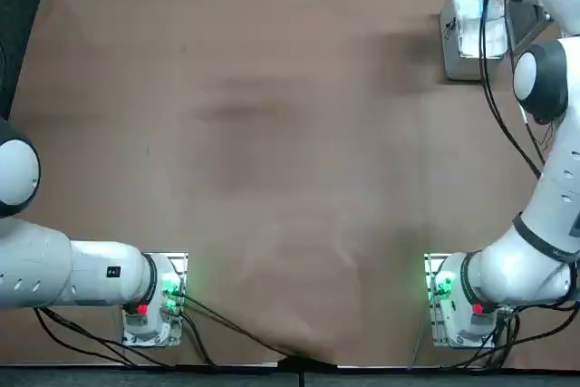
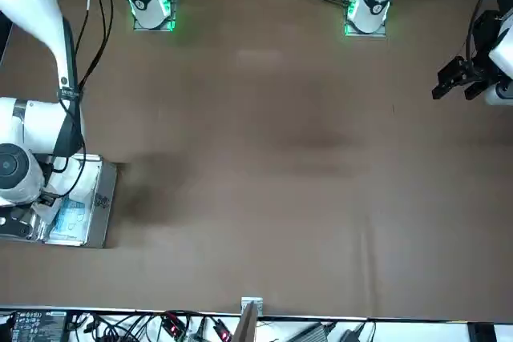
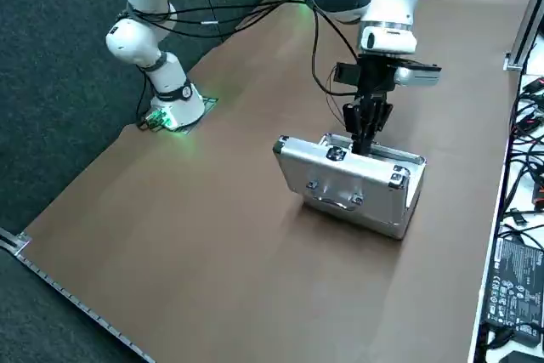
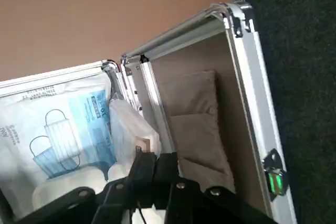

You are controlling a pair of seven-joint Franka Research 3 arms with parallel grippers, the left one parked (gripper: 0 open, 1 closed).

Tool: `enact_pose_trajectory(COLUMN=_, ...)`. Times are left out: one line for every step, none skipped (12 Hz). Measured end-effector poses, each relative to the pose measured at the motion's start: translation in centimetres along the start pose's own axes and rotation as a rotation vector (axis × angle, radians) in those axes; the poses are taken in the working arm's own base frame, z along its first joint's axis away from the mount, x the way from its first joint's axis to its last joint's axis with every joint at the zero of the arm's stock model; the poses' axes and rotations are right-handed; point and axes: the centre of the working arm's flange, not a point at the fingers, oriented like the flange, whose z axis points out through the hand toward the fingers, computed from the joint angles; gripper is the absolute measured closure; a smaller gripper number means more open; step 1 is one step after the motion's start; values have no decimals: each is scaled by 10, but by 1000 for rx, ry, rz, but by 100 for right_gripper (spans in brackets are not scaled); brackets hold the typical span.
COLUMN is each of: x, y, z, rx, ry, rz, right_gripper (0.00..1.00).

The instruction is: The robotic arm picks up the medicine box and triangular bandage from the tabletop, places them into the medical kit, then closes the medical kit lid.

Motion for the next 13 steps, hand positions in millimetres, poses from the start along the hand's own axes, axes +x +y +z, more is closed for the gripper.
enact_pose_trajectory(x=0, y=-1, z=1, rx=1, ry=2, rz=-1, right_gripper=99)
enact_pose_trajectory(x=1, y=-2, z=2, rx=3, ry=6, rz=-3, right_gripper=99)
enact_pose_trajectory(x=2, y=-4, z=3, rx=8, ry=16, rz=-4, right_gripper=99)
enact_pose_trajectory(x=3, y=-6, z=4, rx=13, ry=27, rz=-6, right_gripper=99)
enact_pose_trajectory(x=4, y=-8, z=6, rx=20, ry=40, rz=-7, right_gripper=97)
enact_pose_trajectory(x=8, y=-11, z=10, rx=33, ry=66, rz=-9, right_gripper=95)
enact_pose_trajectory(x=9, y=-12, z=12, rx=37, ry=73, rz=-9, right_gripper=93)
enact_pose_trajectory(x=9, y=-12, z=13, rx=39, ry=77, rz=-9, right_gripper=90)
enact_pose_trajectory(x=9, y=-12, z=13, rx=40, ry=78, rz=-9, right_gripper=89)
enact_pose_trajectory(x=9, y=-13, z=12, rx=46, ry=77, rz=-7, right_gripper=80)
enact_pose_trajectory(x=9, y=-15, z=11, rx=58, ry=74, rz=-3, right_gripper=69)
enact_pose_trajectory(x=9, y=-16, z=9, rx=70, ry=71, rz=1, right_gripper=58)
enact_pose_trajectory(x=9, y=-18, z=8, rx=77, ry=70, rz=3, right_gripper=46)
